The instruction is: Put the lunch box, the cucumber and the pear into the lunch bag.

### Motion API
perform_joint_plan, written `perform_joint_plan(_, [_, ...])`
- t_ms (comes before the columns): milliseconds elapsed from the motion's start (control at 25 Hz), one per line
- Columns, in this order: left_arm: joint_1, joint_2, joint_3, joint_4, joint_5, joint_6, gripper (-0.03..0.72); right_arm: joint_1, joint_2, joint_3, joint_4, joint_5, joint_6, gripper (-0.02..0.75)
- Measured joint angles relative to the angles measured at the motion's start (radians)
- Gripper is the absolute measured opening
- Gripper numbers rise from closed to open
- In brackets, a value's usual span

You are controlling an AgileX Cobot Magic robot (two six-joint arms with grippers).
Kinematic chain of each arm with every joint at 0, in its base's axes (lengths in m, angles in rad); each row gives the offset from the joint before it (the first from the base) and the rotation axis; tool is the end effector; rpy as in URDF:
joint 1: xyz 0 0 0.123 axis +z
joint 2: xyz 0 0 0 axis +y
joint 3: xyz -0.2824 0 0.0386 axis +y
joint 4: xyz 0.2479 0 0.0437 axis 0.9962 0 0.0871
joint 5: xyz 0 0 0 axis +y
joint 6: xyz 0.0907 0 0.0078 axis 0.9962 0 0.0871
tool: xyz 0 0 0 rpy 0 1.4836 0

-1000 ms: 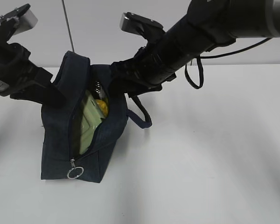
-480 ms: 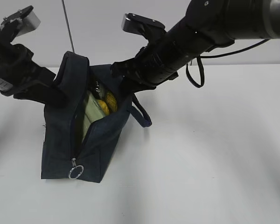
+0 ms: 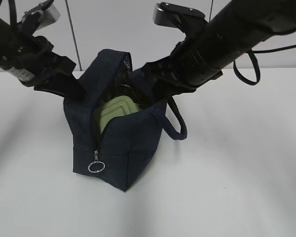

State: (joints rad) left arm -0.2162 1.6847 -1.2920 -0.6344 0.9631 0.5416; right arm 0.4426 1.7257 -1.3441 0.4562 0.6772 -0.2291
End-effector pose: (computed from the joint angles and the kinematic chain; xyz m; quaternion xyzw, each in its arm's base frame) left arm 0.3299 -0.1179 0.2716 0.2197 0.9235 -0.2531 0.1865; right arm 0.3335 0.1859 0.2746 -0.1872 0.9204 0.2170 0.2659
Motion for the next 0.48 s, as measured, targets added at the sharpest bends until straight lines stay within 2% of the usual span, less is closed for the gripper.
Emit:
perform_joint_plan(240, [-0.074,0.064,-0.062,0.006,0.012,-0.021,0.020,-0.002,-0.104,0.139,0.006,-0.062,0.001,0.010])
perform_joint_plan(400, [-0.080,0.067,-0.068,0.007,0.012,-0.023,0.020,-0.005,-0.147,0.167,0.006,-0.077,-0.008,0.013])
perform_joint_plan(480, [-0.080,0.067,-0.068,0.009,0.017,-0.023,0.025,-0.005,-0.147,0.169,0.006,-0.077,-0.014,0.053])
